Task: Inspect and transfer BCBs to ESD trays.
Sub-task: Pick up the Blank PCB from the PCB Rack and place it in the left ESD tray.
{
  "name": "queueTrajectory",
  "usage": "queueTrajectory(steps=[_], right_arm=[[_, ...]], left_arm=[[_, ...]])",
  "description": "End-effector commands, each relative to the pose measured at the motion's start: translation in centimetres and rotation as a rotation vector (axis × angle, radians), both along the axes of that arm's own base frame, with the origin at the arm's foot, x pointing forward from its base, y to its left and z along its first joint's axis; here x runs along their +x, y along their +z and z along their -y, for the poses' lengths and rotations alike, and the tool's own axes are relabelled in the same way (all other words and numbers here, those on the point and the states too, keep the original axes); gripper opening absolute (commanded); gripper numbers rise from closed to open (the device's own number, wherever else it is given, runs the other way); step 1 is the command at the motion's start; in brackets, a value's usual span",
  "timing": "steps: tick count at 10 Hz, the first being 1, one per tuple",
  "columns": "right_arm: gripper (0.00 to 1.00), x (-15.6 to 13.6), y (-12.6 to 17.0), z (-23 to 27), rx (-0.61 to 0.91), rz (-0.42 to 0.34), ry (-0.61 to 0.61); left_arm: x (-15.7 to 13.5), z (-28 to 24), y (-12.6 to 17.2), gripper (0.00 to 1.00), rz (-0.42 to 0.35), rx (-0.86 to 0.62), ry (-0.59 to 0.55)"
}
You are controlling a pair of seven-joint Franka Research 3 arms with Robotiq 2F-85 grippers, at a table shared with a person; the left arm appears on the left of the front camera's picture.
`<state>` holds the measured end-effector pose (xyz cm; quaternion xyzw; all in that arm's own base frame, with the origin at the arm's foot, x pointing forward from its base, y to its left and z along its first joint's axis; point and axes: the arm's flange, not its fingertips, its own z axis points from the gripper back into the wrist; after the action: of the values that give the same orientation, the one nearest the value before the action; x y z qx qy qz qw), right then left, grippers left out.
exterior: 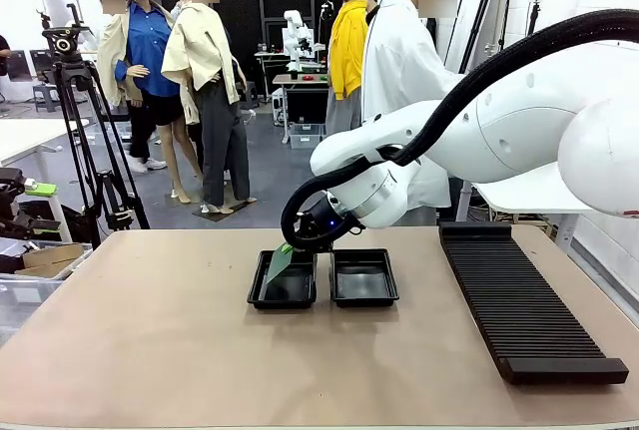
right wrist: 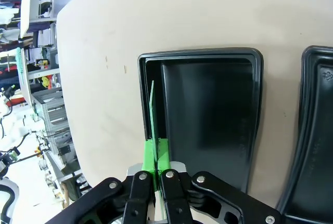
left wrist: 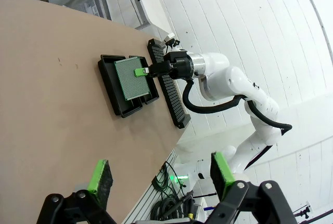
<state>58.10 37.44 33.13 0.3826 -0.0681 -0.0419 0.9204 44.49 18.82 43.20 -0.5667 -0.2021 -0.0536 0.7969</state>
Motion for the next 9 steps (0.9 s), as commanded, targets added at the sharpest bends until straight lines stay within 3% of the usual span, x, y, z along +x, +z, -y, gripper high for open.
queueTrajectory(steps=[1, 9], right_arm=[[0.0, 0.04, 0.07, 0.21, 0.008, -0.006, 0.007], [0.0, -0.89, -0.82, -0.54, 0.002, 0.03, 0.027]], left_arm=[[-0.17, 0.06, 0.21, 1.0, -0.005, 0.0, 0.01], [-0.17, 0.06, 0.21, 1.0, -0.005, 0.0, 0.01]])
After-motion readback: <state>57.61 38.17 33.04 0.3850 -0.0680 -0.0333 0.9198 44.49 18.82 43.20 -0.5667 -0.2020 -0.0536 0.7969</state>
